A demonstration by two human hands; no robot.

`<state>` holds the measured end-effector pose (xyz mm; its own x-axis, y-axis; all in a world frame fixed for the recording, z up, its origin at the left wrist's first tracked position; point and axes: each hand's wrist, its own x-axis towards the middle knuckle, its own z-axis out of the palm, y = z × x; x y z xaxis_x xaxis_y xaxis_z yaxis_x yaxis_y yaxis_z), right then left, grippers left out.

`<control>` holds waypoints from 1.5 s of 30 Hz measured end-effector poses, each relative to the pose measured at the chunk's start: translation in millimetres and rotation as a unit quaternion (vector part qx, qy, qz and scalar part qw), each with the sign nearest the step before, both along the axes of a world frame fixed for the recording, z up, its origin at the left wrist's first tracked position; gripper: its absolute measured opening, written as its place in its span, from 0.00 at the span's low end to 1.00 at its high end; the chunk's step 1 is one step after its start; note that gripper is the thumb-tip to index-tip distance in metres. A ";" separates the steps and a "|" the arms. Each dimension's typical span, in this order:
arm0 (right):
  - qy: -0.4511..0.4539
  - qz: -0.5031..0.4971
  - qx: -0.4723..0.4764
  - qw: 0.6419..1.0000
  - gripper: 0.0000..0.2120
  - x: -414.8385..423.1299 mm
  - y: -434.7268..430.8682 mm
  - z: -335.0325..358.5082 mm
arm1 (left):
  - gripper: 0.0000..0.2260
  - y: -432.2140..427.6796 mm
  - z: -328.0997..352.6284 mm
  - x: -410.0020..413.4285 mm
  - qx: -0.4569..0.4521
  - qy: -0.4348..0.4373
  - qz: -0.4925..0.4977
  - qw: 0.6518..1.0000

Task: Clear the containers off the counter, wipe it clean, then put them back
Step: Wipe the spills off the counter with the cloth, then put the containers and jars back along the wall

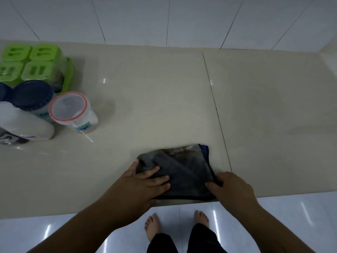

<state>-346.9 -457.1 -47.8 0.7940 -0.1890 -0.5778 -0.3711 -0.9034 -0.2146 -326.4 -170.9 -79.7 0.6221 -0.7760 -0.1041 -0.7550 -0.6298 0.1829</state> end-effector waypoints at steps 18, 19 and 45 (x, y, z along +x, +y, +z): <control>-0.231 0.237 -0.049 0.942 0.33 37.1 52.0 -45.2 | 0.31 -29.1 -12.4 19.1 0.029 -0.009 0.250 0.968; -0.226 0.226 -0.057 0.946 0.35 39.1 51.0 -45.2 | 0.33 -27.5 -15.0 21.6 0.036 -0.003 0.255 0.966; -0.284 0.329 0.168 0.885 0.41 171.0 244.5 55.7 | 0.32 111.9 -22.1 14.7 -0.097 -0.007 0.542 0.835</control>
<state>-175.9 -212.5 7.9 0.8490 0.5282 0.0132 0.4645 -0.7343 -0.4951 -311.7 -59.0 -101.9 0.9699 0.2419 -0.0277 0.2356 -0.9039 0.3569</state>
